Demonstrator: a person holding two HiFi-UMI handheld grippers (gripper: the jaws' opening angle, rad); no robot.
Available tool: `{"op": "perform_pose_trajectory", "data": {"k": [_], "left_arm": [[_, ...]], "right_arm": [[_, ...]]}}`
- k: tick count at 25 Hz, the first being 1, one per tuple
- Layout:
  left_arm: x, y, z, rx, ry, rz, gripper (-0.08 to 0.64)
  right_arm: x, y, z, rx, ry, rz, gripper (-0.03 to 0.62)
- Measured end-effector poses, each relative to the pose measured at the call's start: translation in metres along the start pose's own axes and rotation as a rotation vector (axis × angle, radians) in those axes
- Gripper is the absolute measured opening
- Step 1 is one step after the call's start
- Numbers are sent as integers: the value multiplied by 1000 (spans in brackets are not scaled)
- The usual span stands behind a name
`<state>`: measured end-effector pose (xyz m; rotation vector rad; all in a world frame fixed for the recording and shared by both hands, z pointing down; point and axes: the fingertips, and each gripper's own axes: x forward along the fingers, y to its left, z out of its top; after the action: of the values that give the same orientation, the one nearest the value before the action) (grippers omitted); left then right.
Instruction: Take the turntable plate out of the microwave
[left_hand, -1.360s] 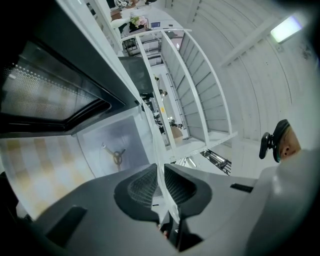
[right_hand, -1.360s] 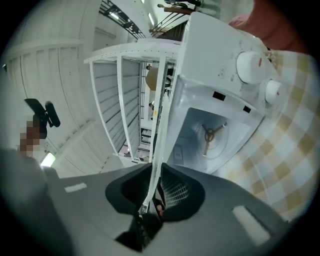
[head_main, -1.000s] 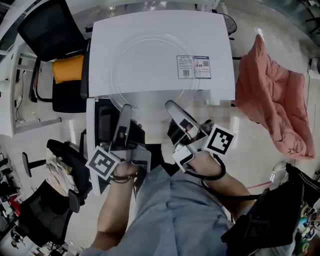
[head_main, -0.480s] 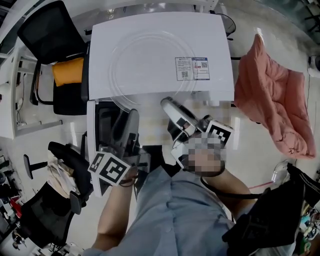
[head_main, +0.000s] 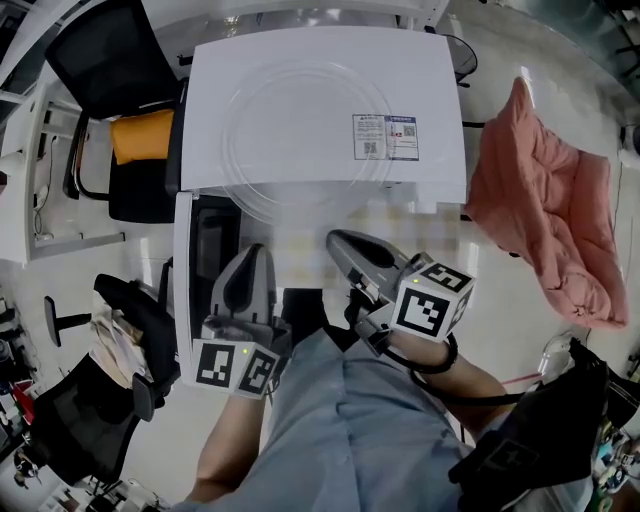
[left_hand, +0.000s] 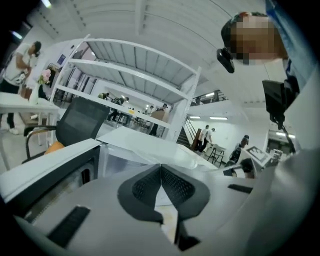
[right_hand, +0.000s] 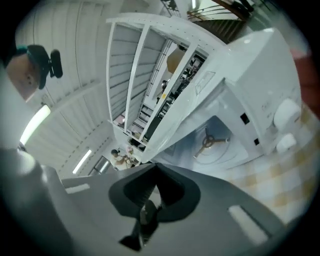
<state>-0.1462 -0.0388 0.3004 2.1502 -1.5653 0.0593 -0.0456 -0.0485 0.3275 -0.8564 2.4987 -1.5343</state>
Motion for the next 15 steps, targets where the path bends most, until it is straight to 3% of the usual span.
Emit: {"op": "perform_pose_trajectory", "data": {"k": [3, 5, 9, 15], "left_arm": [[9, -17, -5, 81, 69, -26, 8], [21, -29, -7, 87, 111, -60, 8], [40, -43, -5, 52, 139, -112, 7], [56, -42, 4, 67, 165, -126, 8]], "right_arm": [[-1, -1, -1, -131, 99, -102, 0], [3, -1, 1, -174, 145, -139, 0], [8, -1, 7, -182, 184, -166, 0], [13, 1, 11, -170, 210, -162, 2]]}}
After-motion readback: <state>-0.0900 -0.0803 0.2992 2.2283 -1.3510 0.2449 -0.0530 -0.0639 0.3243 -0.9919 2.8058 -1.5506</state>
